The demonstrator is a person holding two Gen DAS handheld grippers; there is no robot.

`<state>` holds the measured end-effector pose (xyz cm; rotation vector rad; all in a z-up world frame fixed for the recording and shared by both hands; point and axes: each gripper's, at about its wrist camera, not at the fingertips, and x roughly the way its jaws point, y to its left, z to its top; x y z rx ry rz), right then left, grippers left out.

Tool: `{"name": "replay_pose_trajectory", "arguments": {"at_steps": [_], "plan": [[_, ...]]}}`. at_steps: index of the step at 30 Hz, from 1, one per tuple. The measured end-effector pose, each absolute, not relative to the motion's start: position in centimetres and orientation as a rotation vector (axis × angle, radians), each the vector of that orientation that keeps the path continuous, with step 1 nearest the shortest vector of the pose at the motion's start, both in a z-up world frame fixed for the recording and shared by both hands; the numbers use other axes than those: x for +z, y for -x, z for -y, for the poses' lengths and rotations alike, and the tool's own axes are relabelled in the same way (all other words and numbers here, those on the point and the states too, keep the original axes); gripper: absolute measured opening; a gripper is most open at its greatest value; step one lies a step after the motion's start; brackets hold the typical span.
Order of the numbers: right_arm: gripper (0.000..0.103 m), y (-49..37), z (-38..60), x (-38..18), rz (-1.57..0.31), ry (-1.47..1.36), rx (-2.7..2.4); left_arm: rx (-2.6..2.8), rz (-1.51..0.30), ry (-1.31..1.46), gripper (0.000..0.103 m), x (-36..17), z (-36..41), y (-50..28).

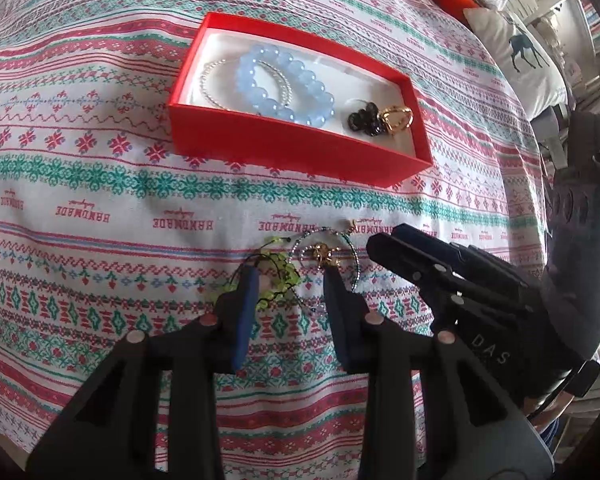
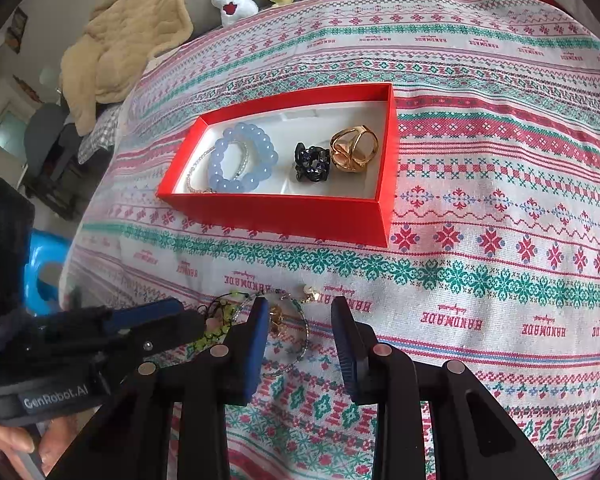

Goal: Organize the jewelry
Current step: 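Grasp the green beaded bracelet with the left tool while the right tool grasps a gold piece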

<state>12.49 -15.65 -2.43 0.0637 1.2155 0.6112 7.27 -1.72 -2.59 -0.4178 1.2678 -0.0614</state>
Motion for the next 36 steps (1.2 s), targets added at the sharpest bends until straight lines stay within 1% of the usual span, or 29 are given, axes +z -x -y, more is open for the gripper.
{"name": "replay_pose_trajectory", "arguments": {"at_steps": [6,8,11,12,15,16,28,34,36], "plan": [[0.032,-12.6,16.3,-2.3,-1.219,-0.073,0.604,-0.043,-1.306,0.347,0.035,-3.8,2.6,-7.9],[0.032,-12.5,16.3,-2.3,-1.220,-0.079,0.607,-0.029,-1.327,0.309,0.033,-4.4,3.0,-8.1],[0.032,-12.6,16.3,-2.3,-1.220,-0.086,0.610,-0.004,-1.343,0.235,0.021,-4.9,3.6,-8.2],[0.032,-12.5,16.3,-2.2,-1.219,-0.086,0.611,0.005,-1.343,0.210,0.013,-5.1,3.8,-8.4],[0.032,-12.5,16.3,-2.2,-1.218,-0.090,0.614,-0.002,-1.329,0.237,0.011,-4.8,3.6,-8.6],[0.032,-12.5,16.3,-2.1,-1.218,-0.093,0.616,-0.009,-1.317,0.258,0.008,-4.5,3.4,-8.6],[0.032,-11.9,15.6,-1.6,-1.202,-0.071,0.663,-0.035,-1.187,0.405,0.008,-0.2,-1.1,-7.0],[0.032,-11.1,14.0,-2.0,-1.195,-0.007,0.686,-0.024,-1.134,0.469,0.008,0.5,-2.3,-6.1],[0.031,-11.1,13.6,-2.2,-1.193,0.007,0.688,-0.023,-1.128,0.479,0.008,0.7,-2.5,-6.2]]}}
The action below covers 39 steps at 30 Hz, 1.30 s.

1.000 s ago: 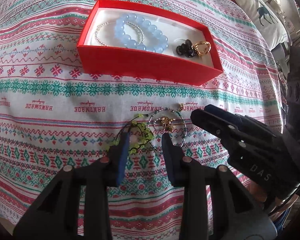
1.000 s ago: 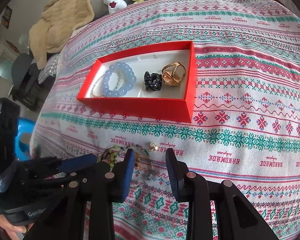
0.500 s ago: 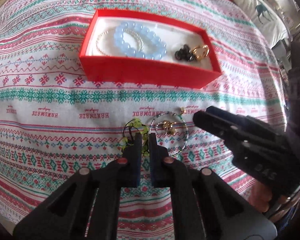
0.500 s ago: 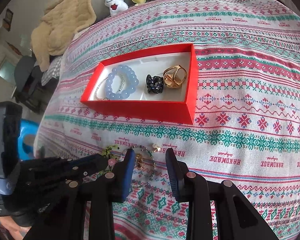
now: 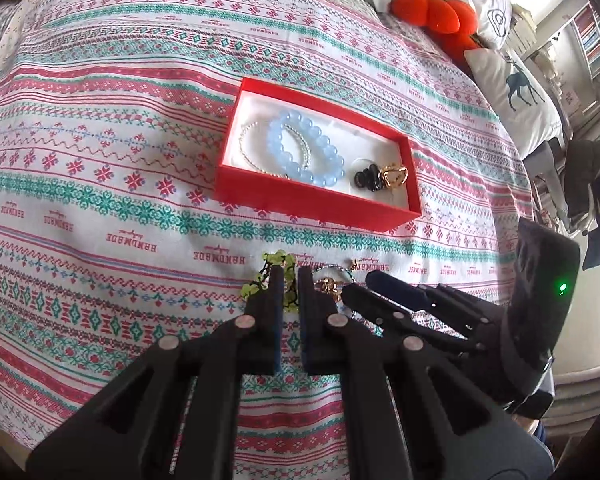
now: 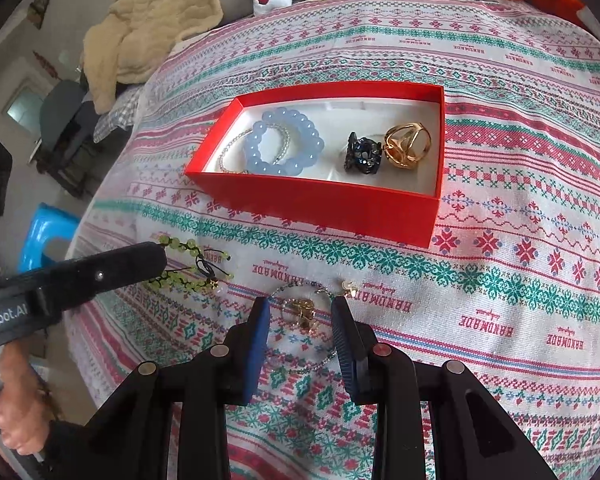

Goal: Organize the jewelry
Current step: 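Grasp the green beaded bracelet with the left tool while the right tool grasps a gold piece, then carry the green bracelet and gold piece into the red box and release both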

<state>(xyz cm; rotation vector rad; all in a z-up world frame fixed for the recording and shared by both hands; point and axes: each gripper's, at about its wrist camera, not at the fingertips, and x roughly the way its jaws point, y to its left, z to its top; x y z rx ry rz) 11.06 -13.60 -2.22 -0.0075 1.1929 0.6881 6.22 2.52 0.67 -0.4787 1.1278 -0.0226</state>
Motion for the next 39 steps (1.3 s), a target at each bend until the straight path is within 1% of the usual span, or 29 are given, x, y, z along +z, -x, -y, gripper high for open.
{"name": "replay_pose_trajectory", "arguments": {"at_steps": [19,20,22,24,33,39], "plan": [[0.030,-11.9,10.7,-4.7,-1.246,0.033,0.652,-0.028,-1.145,0.463,0.008,0.3,-1.9,-6.4],[0.029,-11.8,10.5,-4.6,-1.243,0.037,0.652,-0.030,-1.145,0.462,0.008,0.4,-1.9,-6.4],[0.019,-11.7,10.4,-4.6,-1.232,0.042,0.645,-0.031,-1.144,0.460,0.008,0.4,-1.8,-6.4],[0.015,-11.8,10.3,-4.7,-1.229,0.047,0.631,-0.032,-1.143,0.460,0.008,0.4,-1.8,-6.4],[0.015,-11.8,10.9,-3.8,-1.211,0.025,0.630,-0.031,-1.136,0.455,0.008,0.9,-2.5,-6.2],[0.015,-11.4,12.0,-1.8,-1.169,-0.029,0.674,-0.050,-1.051,0.511,0.008,2.7,-3.2,-5.6]]}}
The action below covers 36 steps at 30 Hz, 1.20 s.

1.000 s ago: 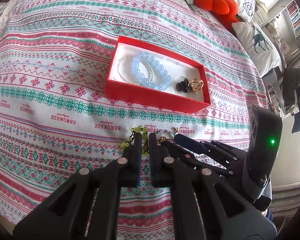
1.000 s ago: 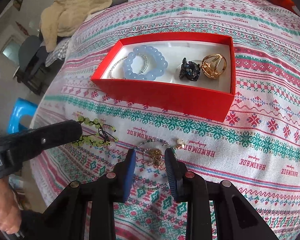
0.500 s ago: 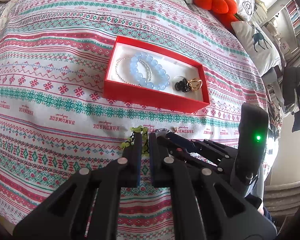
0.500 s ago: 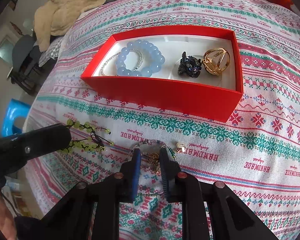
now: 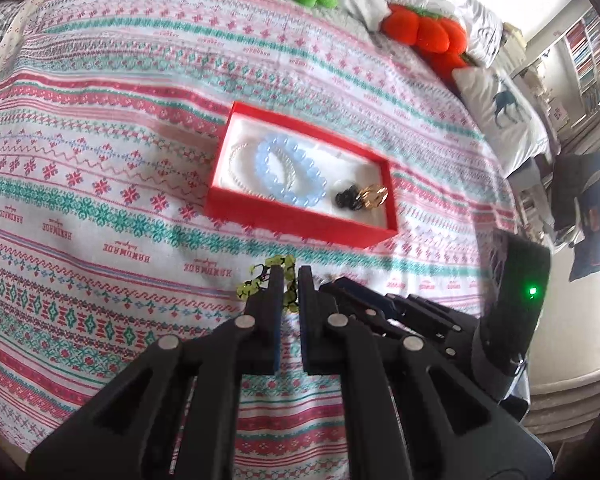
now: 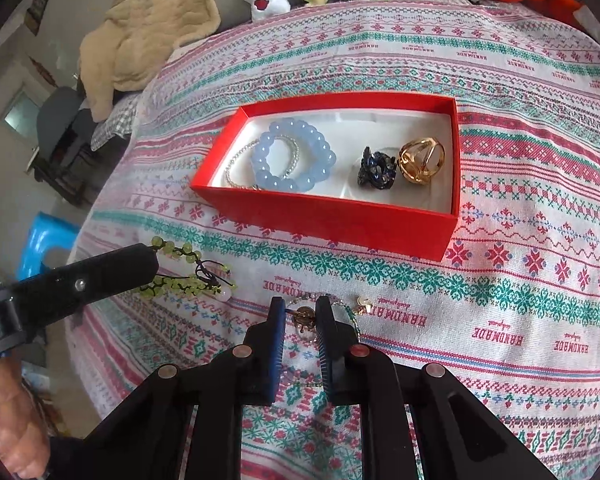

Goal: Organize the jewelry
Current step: 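Carry the green bracelet and gold piece into the red box and release both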

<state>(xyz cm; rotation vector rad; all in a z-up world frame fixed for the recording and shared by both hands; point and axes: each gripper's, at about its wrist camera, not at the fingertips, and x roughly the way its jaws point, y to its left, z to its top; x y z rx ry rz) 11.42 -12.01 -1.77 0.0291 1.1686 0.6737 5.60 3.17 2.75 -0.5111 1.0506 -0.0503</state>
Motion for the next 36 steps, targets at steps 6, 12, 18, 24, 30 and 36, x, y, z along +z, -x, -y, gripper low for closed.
{"name": "replay_pose_trajectory", "arguments": {"at_steps": [6,12,18,24,30,36], "plan": [[0.015,-12.0,13.1,-0.4,-1.136,-0.083,0.680,-0.088,-0.947,0.520,0.008,5.4,-2.8,-5.1],[0.015,-13.0,14.6,0.5,-1.105,-0.141,0.663,-0.105,-0.910,0.554,0.008,6.2,-2.5,-5.9],[0.015,-13.7,15.7,1.2,-1.079,-0.191,0.650,-0.107,-0.866,0.590,0.008,6.6,-2.9,-6.8],[0.015,-14.3,16.0,1.5,-1.053,-0.219,0.649,-0.102,-0.829,0.620,0.008,6.6,-3.3,-7.8],[0.015,-15.2,15.6,1.4,-1.029,-0.248,0.637,-0.067,-0.844,0.640,0.008,5.2,-3.6,-9.4],[0.015,-15.9,14.6,0.7,-1.025,-0.258,0.632,-0.054,-0.865,0.643,0.008,3.9,-3.5,-10.9]]}}
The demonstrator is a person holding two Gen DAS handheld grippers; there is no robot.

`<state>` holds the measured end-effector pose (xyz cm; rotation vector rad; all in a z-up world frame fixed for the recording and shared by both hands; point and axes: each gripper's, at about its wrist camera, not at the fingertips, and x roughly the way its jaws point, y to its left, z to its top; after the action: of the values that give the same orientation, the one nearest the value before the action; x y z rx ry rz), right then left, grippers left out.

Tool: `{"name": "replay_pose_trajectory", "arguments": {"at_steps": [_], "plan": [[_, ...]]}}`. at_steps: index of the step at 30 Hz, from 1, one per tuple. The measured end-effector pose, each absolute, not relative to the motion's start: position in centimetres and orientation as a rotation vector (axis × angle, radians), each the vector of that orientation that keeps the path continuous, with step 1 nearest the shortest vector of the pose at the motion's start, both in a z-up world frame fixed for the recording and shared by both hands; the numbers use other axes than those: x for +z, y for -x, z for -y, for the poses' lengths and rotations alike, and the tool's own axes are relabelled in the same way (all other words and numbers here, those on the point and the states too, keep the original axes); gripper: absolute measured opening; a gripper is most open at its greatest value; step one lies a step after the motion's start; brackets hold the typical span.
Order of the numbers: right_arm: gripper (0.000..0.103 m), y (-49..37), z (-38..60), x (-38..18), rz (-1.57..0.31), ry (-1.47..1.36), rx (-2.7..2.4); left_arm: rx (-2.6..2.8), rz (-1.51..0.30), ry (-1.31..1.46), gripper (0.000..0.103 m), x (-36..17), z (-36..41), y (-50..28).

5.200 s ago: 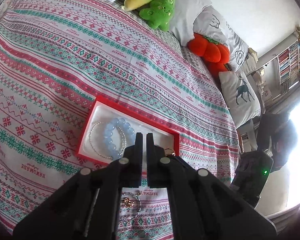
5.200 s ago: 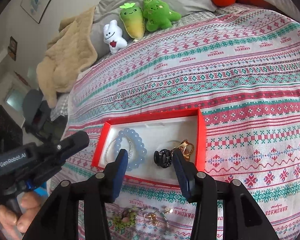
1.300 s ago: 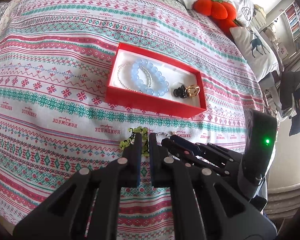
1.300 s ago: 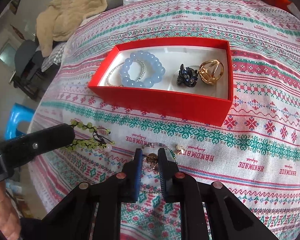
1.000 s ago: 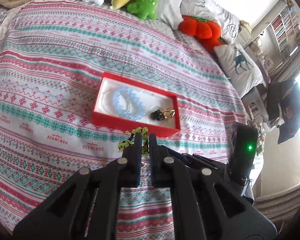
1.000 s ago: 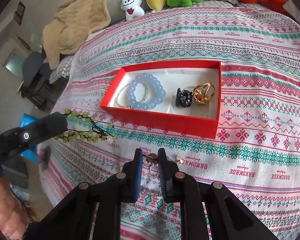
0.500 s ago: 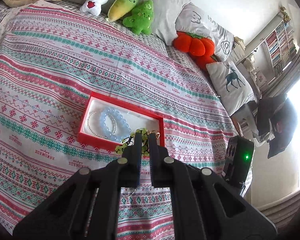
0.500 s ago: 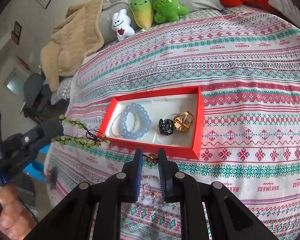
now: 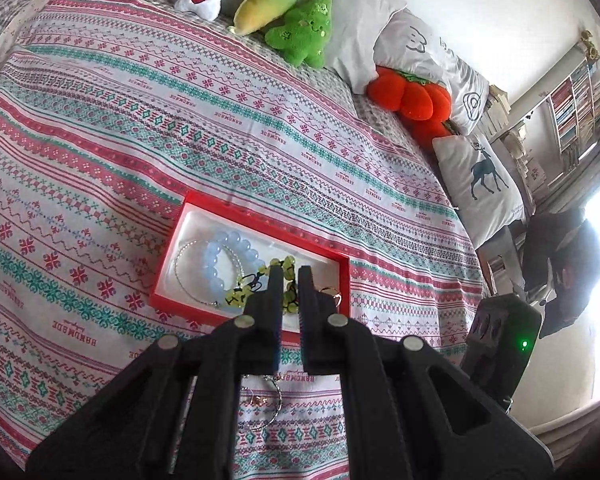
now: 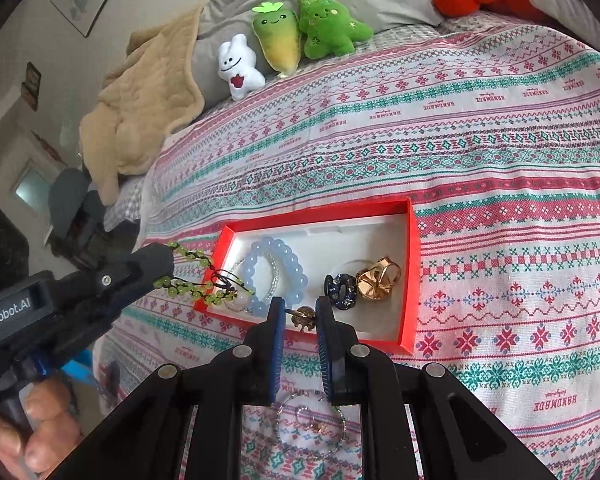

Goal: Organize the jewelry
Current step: 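Carry the green bracelet and gold piece into the red box and release both, then withdraw both tools from the box toward the remaining jewelry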

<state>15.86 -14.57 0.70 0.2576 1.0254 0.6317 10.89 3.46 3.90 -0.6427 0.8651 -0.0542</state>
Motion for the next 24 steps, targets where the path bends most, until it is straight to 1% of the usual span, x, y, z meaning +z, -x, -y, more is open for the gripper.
{"name": "replay_pose_trajectory", "arguments": {"at_steps": [8,10,12,17,18,20,24], "plan": [[0.017,-16.5,14.0,0.1,-1.020,-0.258,0.624,-0.040,-0.884,0.649,0.008,3.1,-3.8,-11.5],[0.034,-16.5,14.1,0.4,-1.016,-0.267,0.626,-0.041,-0.885,0.650,0.008,3.2,-3.9,-11.3],[0.040,-16.4,14.6,1.0,-1.002,-0.291,0.628,-0.042,-0.883,0.645,0.008,3.4,-3.9,-11.3],[0.040,-16.1,16.5,2.4,-0.966,-0.333,0.615,-0.041,-0.881,0.609,0.009,3.8,-3.8,-10.3],[0.041,-16.0,16.9,2.6,-0.967,-0.344,0.612,-0.038,-0.885,0.604,0.010,3.8,-3.8,-10.1],[0.044,-16.0,17.6,2.6,-0.984,-0.358,0.595,-0.029,-0.895,0.604,0.012,3.7,-3.9,-9.7],[0.045,-16.1,18.7,1.8,-1.036,-0.366,0.542,-0.027,-0.916,0.578,0.012,3.6,-3.7,-8.9]]}}
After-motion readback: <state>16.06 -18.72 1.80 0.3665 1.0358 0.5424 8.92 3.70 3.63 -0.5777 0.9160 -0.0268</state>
